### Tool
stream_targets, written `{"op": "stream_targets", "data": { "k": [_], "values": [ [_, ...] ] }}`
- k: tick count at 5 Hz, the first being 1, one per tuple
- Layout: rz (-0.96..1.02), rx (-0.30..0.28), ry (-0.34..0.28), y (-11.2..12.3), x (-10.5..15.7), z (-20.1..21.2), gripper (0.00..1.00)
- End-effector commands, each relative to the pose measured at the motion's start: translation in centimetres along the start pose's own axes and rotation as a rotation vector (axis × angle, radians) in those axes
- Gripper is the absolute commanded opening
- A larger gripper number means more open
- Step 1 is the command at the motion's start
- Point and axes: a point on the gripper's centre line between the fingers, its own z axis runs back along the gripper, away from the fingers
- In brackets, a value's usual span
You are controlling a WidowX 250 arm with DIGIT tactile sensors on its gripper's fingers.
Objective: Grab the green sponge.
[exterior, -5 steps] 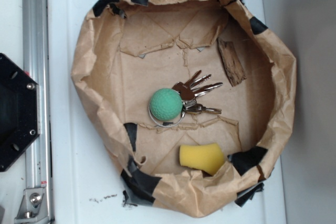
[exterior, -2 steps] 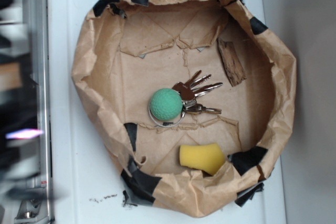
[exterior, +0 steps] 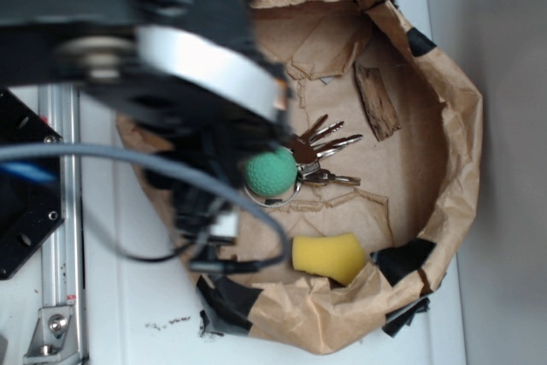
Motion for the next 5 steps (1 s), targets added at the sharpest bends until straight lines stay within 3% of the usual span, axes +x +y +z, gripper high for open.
{"op": "stream_targets", "data": {
  "k": [1, 2, 4, 5],
  "values": [
    [-0.165, -0.048, -0.051, -0.7, 3.7, -2.9, 1.00],
    [-0.245, 0.019, -0.049, -1.5, 4.2, -5.3, 1.00],
    [-0.320, -0.007, -0.061, -5.1, 3.6, -6.5, 1.00],
    [-0.314, -0.015, -0.051, -5.7, 3.4, -7.4, 1.00]
  ]
}}
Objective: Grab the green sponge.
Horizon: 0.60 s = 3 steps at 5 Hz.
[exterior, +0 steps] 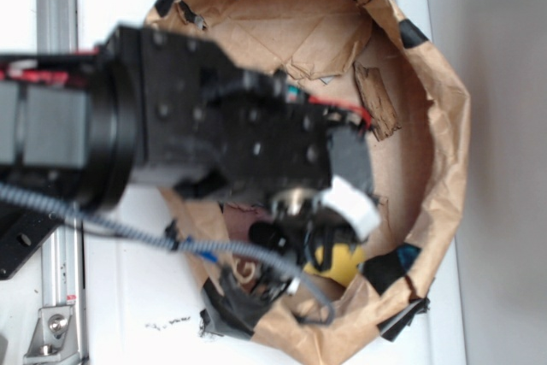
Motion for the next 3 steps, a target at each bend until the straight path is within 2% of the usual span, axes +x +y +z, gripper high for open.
{"op": "stream_targets", "data": {
  "k": [1, 2, 3],
  "values": [
    [0.007, 0.000, -0.022, -1.7, 1.2, -1.7, 1.00],
    [0.062, 0.034, -0.005, -1.3, 1.4, -3.6, 1.00],
    [0.131, 0.096, 0.036, -0.7, 1.7, -4.6, 0.70]
  ]
}}
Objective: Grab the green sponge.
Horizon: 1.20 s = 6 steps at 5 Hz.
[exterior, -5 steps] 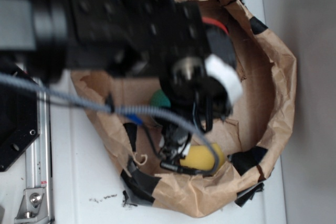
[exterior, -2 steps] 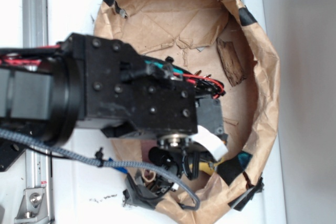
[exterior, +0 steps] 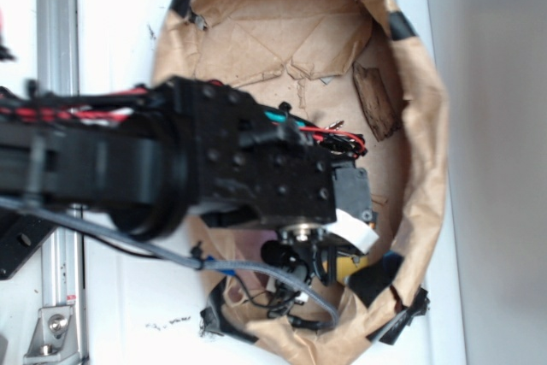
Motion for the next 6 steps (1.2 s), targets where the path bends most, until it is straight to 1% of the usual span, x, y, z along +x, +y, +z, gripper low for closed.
{"op": "stream_targets", "data": {
  "k": [1, 2, 3, 4, 5, 6],
  "values": [
    [0.136, 0.138, 0.035, 1.2, 1.5, -0.4, 0.00],
    [0.215, 0.144, 0.021, 3.7, 1.6, 1.0, 0.00],
    [0.269, 0.155, 0.007, 5.8, 1.1, 3.6, 0.00],
    [0.300, 0.166, -0.027, 6.7, -0.2, 6.4, 0.00],
    [0.439, 0.233, 0.038, 7.1, -2.1, 9.8, 0.00],
    [0.621, 0.317, 0.022, 5.2, -3.1, 14.1, 0.00]
  ]
}}
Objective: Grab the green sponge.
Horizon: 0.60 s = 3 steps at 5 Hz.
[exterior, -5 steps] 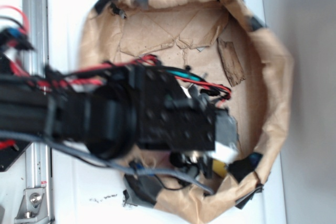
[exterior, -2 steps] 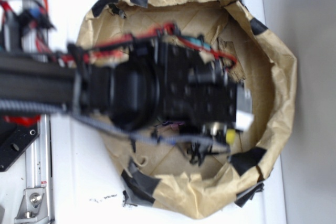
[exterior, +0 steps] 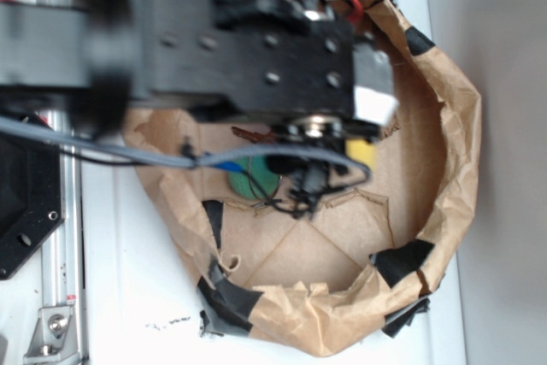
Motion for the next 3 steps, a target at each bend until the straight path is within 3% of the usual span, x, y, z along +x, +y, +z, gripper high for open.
{"op": "stream_targets", "data": {
  "k": [1, 3],
  "values": [
    [0.349, 0.116, -0.019, -2.04, -1.08, 6.33, 0.00],
    [0.376, 0.127, -0.048, -2.66, -1.23, 5.79, 0.00]
  ]
}}
